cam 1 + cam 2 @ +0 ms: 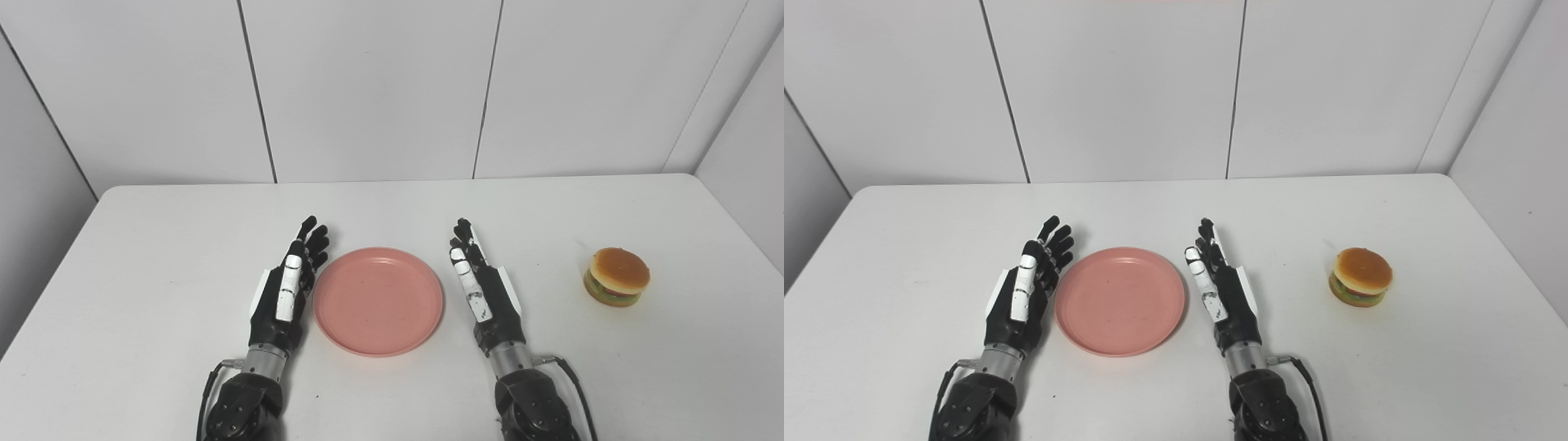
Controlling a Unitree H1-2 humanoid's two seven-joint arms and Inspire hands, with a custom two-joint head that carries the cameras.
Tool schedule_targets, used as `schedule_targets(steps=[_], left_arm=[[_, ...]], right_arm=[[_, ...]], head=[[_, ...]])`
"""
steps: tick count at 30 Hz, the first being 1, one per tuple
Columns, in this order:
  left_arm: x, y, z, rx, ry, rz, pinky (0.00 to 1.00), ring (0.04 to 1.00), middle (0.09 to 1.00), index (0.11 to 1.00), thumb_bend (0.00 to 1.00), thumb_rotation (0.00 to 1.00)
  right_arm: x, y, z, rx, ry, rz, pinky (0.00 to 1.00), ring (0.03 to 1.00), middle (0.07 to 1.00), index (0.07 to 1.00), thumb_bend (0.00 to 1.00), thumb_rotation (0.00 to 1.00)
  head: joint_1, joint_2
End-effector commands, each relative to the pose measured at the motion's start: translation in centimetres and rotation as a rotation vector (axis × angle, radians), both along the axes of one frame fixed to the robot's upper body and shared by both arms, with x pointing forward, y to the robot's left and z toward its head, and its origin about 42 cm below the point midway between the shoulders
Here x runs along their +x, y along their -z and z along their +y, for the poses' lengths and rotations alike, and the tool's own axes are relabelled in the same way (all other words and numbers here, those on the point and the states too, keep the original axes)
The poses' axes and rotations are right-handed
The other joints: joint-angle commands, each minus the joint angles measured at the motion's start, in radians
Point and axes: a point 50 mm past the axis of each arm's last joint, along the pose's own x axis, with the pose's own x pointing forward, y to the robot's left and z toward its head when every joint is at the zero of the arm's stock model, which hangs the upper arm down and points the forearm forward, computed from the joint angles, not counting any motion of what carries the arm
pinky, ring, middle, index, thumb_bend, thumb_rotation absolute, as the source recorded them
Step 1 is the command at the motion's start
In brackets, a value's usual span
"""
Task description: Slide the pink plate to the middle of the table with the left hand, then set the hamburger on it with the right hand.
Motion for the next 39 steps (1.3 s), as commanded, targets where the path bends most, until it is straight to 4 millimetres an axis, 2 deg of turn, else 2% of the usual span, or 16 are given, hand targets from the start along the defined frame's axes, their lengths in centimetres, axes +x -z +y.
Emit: schedule_targets(steps=[1,4,7,12,18,21,26,29,33,36,37,39], left_arm=[[-1.9,3.8,-0.4,-0.009,-0.022,0.094,0.99,0.978,0.977,0.967,0.57,1.00],[-2.0,3.9,-0.4,0.002,-0.035,0.091,0.98,0.977,0.977,0.971,0.56,1.00],[-2.0,4.0,-0.5,0.001,-0.044,0.090,0.98,0.976,0.977,0.968,0.55,1.00],[-2.0,3.9,-0.9,0.020,-0.053,0.084,0.99,0.975,0.976,0.967,0.57,1.00],[-2.0,3.7,-1.4,0.041,-0.074,0.079,0.99,0.973,0.976,0.972,0.56,1.00],[-2.0,3.7,-1.6,0.045,-0.088,0.081,0.99,0.967,0.971,0.966,0.55,1.00],[-1.9,3.7,-1.7,0.058,-0.104,0.093,0.96,0.956,0.959,0.955,0.56,1.00],[-1.9,3.8,-1.9,0.063,-0.103,0.103,0.96,0.956,0.956,0.954,0.56,1.00],[-1.9,3.6,-2.0,0.081,-0.088,0.128,0.98,0.964,0.965,0.965,0.55,1.00],[-1.8,3.8,-1.7,0.084,-0.085,0.128,0.97,0.959,0.964,0.965,0.55,1.00],[-1.8,3.8,-1.6,0.085,-0.083,0.127,0.98,0.961,0.967,0.966,0.57,1.00],[-1.7,3.9,-1.4,0.087,-0.080,0.129,0.98,0.963,0.969,0.968,0.57,1.00]], right_arm=[[-2.9,4.5,-0.7,0.009,0.020,0.147,0.98,0.977,0.999,0.989,0.55,0.90],[-3.2,4.3,-1.4,-0.031,0.056,0.136,0.99,0.983,0.995,0.961,0.60,0.86],[-3.0,4.0,-2.4,-0.136,0.100,0.080,0.94,0.955,0.953,0.947,0.66,0.89],[-2.4,2.3,-3.7,-0.260,0.124,-0.080,0.92,0.961,0.970,0.971,0.60,0.89],[-1.4,0.1,-5.0,-0.289,0.145,-0.210,0.95,0.983,0.993,0.976,0.62,0.84],[-1.0,-2.1,-6.0,-0.312,0.167,-0.290,0.95,0.987,0.999,0.979,0.59,0.84],[-1.4,-6.0,-7.5,-0.415,0.247,-0.393,0.94,0.974,0.981,0.970,0.60,0.87],[-1.6,-8.7,-9.1,-0.488,0.297,-0.429,0.95,0.969,0.975,0.970,0.63,0.87],[-1.4,-10.5,-11.4,-0.543,0.351,-0.434,0.87,0.925,0.945,0.939,0.68,0.81],[-1.0,-11.4,-13.2,-0.608,0.377,-0.398,0.90,0.941,0.940,0.928,0.69,0.69],[-0.9,-11.7,-13.7,-0.623,0.380,-0.384,0.88,0.929,0.934,0.923,0.70,0.64],[-0.8,-12.0,-14.4,-0.632,0.382,-0.364,0.86,0.916,0.927,0.917,0.71,0.60]], head=[[0.009,0.001],[0.017,0.003],[0.019,0.005],[0.031,0.013],[0.036,0.011],[0.035,0.008],[0.028,0.008],[0.030,0.006],[0.030,0.006],[0.008,0.006],[0.007,0.006],[-0.004,0.005]])
